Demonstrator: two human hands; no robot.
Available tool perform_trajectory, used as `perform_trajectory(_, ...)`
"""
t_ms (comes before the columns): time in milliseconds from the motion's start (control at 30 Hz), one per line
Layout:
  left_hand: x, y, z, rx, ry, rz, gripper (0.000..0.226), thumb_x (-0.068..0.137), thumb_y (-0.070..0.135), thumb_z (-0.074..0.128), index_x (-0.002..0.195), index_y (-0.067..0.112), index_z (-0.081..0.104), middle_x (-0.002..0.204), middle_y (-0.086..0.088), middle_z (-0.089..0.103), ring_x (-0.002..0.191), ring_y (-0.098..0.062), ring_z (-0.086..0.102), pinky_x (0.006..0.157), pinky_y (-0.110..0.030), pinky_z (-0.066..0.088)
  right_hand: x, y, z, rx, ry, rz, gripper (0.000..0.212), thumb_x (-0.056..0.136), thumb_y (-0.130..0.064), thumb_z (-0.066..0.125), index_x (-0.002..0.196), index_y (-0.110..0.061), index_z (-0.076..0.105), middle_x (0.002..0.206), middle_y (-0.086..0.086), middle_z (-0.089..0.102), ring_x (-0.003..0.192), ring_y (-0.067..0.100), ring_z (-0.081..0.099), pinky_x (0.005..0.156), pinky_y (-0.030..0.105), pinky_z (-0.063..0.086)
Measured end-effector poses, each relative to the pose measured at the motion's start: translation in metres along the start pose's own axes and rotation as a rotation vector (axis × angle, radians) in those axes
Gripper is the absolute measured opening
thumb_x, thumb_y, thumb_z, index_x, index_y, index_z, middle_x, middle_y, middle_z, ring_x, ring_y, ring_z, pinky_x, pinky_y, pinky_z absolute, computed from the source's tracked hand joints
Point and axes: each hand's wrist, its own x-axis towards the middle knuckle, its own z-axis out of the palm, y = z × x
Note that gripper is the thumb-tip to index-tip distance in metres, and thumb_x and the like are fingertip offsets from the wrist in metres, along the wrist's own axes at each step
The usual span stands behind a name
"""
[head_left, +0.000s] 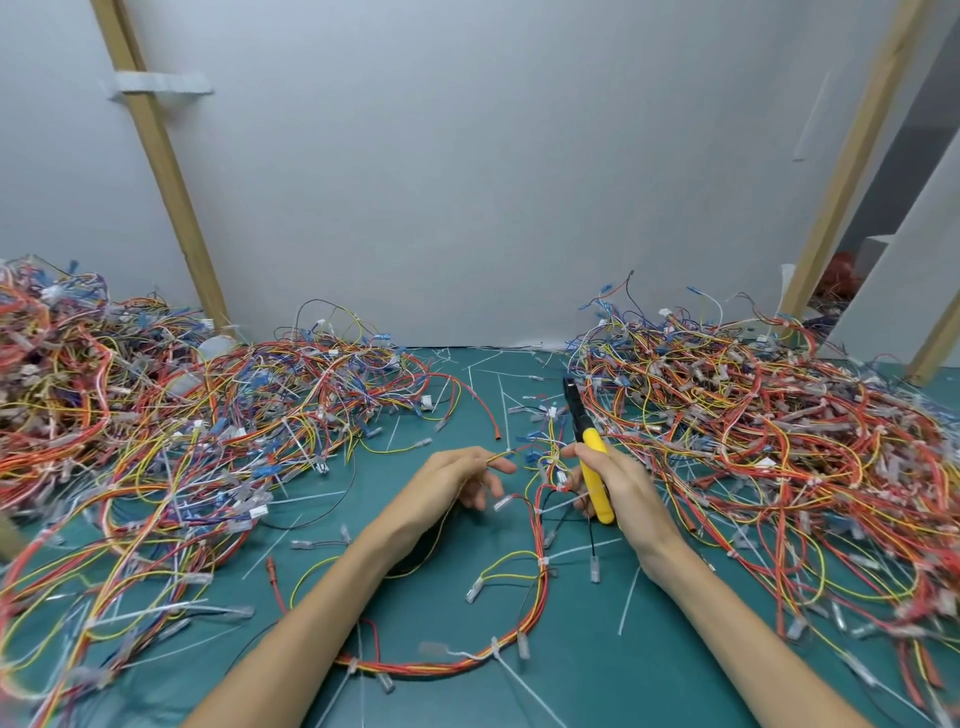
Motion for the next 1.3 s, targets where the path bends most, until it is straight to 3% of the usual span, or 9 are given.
perform_trajectory(233,-0.002,-0.005,-0.008,-0.131,-0.076,0.021,0.029,0.087,0.017,0.052,0.101,0.002,0.073,0.088,0.0,0.071,0.062,-0.009,0.051,0.062,-0.015,0.042,0.0,0.0,0.0,-0.059,-0.006,-0.011,0.056,0.08,-0.059,0.054,0.103,-0.01,0.067,0.082,0.005,0.066,0.072,0.015,0.059,0.069,0.033,0.049)
perform_trajectory(367,-0.005,-0.004,-0.009,-0.15,-0.083,0.042,0.035,0.095,0.004,0.047,0.088,0.018,0.079,0.105,-0.016,0.067,0.064,-0.011,0.052,0.065,-0.017,0.046,0.001,0.003,-0.001,-0.133,-0.012,-0.029,0.032,0.094,-0.052,0.055,0.102,-0.024,0.067,0.093,0.01,0.068,0.076,0.014,0.06,0.07,0.032,0.05)
perform_trajectory(467,-0.008,-0.004,-0.01,-0.148,-0.091,0.058,0.034,0.095,0.003,0.048,0.084,0.016,0.078,0.118,-0.011,0.068,0.064,-0.009,0.052,0.069,-0.02,0.047,0.002,0.003,-0.002,-0.178,-0.011,-0.031,0.024,0.095,-0.048,0.055,0.096,-0.027,0.066,0.085,0.003,0.065,0.075,0.013,0.06,0.068,0.031,0.049)
perform_trajectory(567,-0.011,-0.004,-0.01,-0.146,-0.088,0.07,0.025,0.095,0.005,0.052,0.101,0.013,0.074,0.108,-0.006,0.07,0.067,-0.009,0.053,0.069,-0.024,0.041,-0.002,0.005,0.001,-0.281,0.099,-0.083,0.024,0.095,-0.046,0.058,0.088,-0.025,0.065,0.074,0.002,0.065,0.071,0.021,0.061,0.071,0.04,0.049)
perform_trajectory(667,-0.011,-0.004,-0.011,-0.126,-0.057,0.071,0.02,0.095,0.007,0.055,0.104,0.011,0.073,0.11,-0.008,0.069,0.067,-0.01,0.053,0.069,-0.025,0.039,-0.006,0.006,0.003,-0.472,0.199,-0.159,0.028,0.089,-0.051,0.058,0.083,-0.023,0.061,0.064,-0.001,0.058,0.065,0.019,0.056,0.061,0.034,0.04)
perform_trajectory(767,-0.01,-0.004,-0.009,-0.103,-0.029,0.068,0.021,0.094,0.009,0.058,0.109,0.012,0.072,0.099,-0.004,0.07,0.068,-0.009,0.055,0.067,-0.02,0.041,-0.006,0.0,-0.002,-0.657,0.253,-0.265,0.019,0.086,-0.043,0.067,0.092,-0.026,0.061,0.083,-0.008,0.06,0.079,0.015,0.053,0.066,0.03,0.034)
perform_trajectory(967,-0.007,-0.007,-0.004,-0.029,0.055,0.058,0.023,0.092,0.007,0.062,0.109,0.017,0.074,0.08,0.003,0.072,0.062,-0.006,0.053,0.063,-0.016,0.043,-0.006,-0.007,-0.015,-0.979,0.236,-0.362,0.048,0.074,-0.049,0.064,0.116,-0.026,0.062,0.102,-0.012,0.055,0.097,0.013,0.051,0.092,0.033,0.035)
perform_trajectory(1167,-0.005,-0.01,0.002,0.15,0.151,0.105,0.025,0.091,0.005,0.063,0.108,0.019,0.075,0.074,-0.002,0.064,0.058,-0.008,0.05,0.059,-0.022,0.048,-0.006,-0.008,-0.018,-1.098,0.15,-0.342,0.058,0.068,-0.058,0.053,0.118,-0.03,0.062,0.11,-0.012,0.059,0.106,0.014,0.051,0.092,0.032,0.032)
perform_trajectory(1300,-0.007,-0.009,0.008,0.463,0.286,0.297,0.022,0.086,0.006,0.066,0.096,0.02,0.079,0.058,0.008,0.051,0.047,-0.003,0.046,0.055,-0.015,0.037,-0.008,-0.007,-0.012,-1.108,0.143,-0.372,0.06,0.067,-0.06,0.053,0.118,-0.03,0.062,0.108,-0.012,0.058,0.106,0.014,0.05,0.091,0.033,0.034)
